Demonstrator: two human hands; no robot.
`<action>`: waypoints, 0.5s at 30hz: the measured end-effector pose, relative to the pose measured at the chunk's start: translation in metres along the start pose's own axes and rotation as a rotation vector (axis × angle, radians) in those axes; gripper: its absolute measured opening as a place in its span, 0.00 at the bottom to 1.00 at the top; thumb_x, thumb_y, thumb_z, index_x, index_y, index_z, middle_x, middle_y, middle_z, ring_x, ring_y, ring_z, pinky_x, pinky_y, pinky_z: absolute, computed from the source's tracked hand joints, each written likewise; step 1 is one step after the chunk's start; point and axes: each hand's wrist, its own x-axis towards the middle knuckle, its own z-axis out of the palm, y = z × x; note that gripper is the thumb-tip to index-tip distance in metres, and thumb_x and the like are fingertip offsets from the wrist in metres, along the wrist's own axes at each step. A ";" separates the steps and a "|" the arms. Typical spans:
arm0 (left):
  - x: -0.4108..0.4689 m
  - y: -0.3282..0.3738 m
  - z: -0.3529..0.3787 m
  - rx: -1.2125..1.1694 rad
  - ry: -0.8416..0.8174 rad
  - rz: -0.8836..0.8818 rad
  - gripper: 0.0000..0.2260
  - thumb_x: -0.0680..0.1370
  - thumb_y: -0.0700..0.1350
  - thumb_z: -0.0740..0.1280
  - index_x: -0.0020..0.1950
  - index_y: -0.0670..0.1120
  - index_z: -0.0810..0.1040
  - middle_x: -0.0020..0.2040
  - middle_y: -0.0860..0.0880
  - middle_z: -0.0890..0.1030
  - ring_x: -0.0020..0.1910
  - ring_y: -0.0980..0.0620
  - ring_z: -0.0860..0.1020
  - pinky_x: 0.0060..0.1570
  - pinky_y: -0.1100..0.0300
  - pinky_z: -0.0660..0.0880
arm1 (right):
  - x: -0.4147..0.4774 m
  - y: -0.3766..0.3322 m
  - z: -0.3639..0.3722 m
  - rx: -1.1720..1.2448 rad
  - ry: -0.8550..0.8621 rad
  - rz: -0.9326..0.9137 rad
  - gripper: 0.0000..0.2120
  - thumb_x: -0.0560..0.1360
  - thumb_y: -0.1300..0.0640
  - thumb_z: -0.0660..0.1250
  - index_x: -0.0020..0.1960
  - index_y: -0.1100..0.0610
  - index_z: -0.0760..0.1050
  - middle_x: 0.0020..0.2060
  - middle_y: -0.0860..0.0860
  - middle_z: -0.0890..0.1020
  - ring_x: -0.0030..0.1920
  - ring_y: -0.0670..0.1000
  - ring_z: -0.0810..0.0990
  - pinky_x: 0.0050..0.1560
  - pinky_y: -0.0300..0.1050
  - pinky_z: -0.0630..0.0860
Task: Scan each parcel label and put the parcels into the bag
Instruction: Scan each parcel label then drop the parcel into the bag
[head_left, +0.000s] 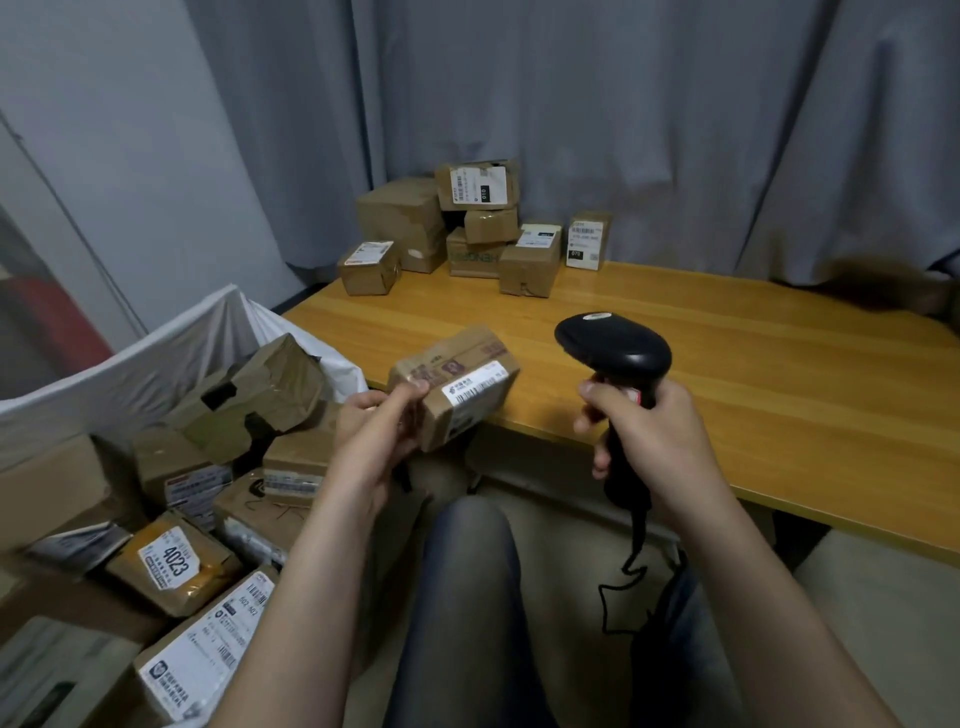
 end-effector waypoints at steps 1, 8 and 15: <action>0.004 0.004 -0.004 -0.014 0.037 0.027 0.14 0.74 0.44 0.77 0.53 0.39 0.79 0.50 0.40 0.87 0.49 0.45 0.87 0.41 0.55 0.84 | -0.002 -0.003 -0.001 -0.018 -0.060 0.018 0.07 0.81 0.56 0.71 0.49 0.60 0.79 0.30 0.53 0.81 0.26 0.51 0.75 0.29 0.47 0.76; 0.012 0.016 -0.026 -0.057 0.148 0.084 0.14 0.76 0.43 0.75 0.56 0.37 0.78 0.36 0.44 0.83 0.31 0.55 0.84 0.30 0.63 0.79 | -0.016 -0.015 0.007 -0.231 -0.396 0.007 0.19 0.81 0.56 0.69 0.32 0.57 0.71 0.24 0.52 0.72 0.23 0.51 0.70 0.27 0.45 0.69; 0.009 0.016 -0.032 -0.045 0.154 0.077 0.17 0.77 0.43 0.74 0.61 0.33 0.79 0.48 0.40 0.87 0.39 0.51 0.87 0.30 0.64 0.79 | -0.019 -0.012 0.014 -0.220 -0.443 -0.003 0.20 0.81 0.58 0.69 0.31 0.56 0.71 0.24 0.53 0.71 0.22 0.52 0.68 0.27 0.45 0.67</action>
